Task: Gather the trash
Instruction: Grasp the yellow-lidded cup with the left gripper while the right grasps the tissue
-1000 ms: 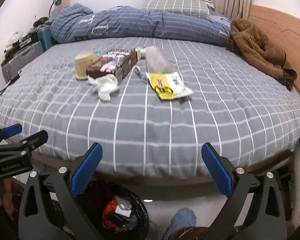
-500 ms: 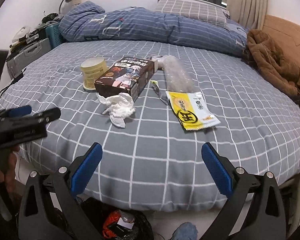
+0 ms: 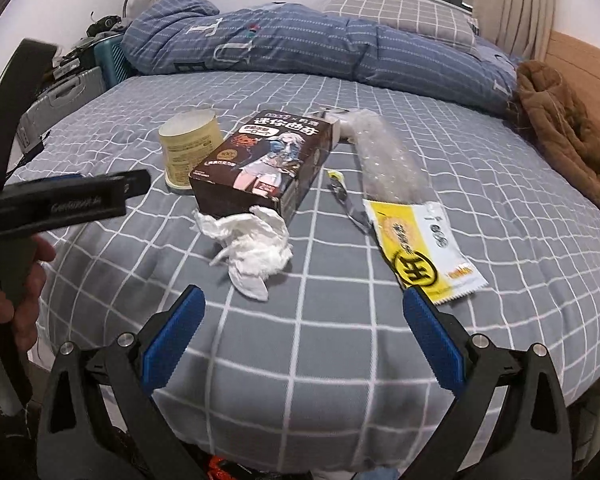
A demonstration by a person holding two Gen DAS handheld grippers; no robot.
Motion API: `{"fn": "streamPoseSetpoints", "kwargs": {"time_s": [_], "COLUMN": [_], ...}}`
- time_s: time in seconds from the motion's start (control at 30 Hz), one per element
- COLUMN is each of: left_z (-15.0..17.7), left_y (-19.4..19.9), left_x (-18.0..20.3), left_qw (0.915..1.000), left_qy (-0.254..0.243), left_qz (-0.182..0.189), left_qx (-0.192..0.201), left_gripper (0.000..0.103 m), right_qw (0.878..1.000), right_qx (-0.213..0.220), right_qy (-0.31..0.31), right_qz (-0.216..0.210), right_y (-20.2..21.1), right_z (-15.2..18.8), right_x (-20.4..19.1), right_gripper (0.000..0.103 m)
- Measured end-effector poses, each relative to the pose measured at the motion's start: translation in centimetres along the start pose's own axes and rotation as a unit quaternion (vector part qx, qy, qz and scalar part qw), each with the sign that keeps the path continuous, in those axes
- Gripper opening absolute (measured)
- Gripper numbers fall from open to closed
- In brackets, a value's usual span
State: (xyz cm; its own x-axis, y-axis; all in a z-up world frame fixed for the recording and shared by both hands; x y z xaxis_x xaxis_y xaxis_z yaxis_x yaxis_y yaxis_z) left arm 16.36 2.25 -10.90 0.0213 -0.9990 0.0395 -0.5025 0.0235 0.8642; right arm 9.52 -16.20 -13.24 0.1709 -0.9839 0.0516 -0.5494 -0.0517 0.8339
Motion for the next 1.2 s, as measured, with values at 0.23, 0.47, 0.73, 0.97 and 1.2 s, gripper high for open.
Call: {"fn": "streamPoseSetpoints", "kwargs": {"time_s": [0.23,0.47,0.73,0.97,1.2], "left_z": [-2.7,-5.1,-7.2,-8.0,-7.9], "left_y": [-2.1,-3.7,-5.4,-6.8,-7.1], "left_x": [0.2,0.8,2.3,2.5,2.5], "left_qw": [1.0,0.9999,0.9999,0.9999,0.9996], "left_qy": [-0.005,-0.004,-0.014,-0.008,-0.001], "left_qz": [0.005,0.01,0.008,0.013,0.029], "left_qx": [-0.003,0.002,0.006,0.001,0.002], "left_gripper": [0.097,0.097,0.096,0.078,0.071], "right_qw": [1.0,0.998,0.996,0.994,0.992], "right_qx": [-0.013,-0.03,-0.045,-0.054,-0.063], "right_qy": [0.011,0.003,0.002,0.004,-0.006], "right_qz": [-0.012,-0.049,-0.082,-0.094,-0.105], "right_y": [-1.9,-3.3,-4.3,-4.8,-5.1], "right_z": [-1.4,-2.4,-2.8,-2.5,-2.6], "right_x": [-1.1,-1.3,-1.9,-2.4,-2.1], "right_gripper": [0.089,0.071,0.055,0.03,0.01]}}
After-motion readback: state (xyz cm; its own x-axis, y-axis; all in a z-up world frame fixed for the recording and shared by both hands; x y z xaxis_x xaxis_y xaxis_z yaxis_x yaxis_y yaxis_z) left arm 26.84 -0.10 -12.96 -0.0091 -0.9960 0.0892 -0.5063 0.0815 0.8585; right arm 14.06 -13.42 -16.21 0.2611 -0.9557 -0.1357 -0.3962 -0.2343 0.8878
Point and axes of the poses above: each gripper's, at about its wrist camera, not at the fingertips, and y roughly against the way its jaws point, x to its right, z to its underside, the point moved 5 cm from there along -y, roughly the way its jaws point, and after that the axes turned 11 degrees about -x, right-handed, at the moved point
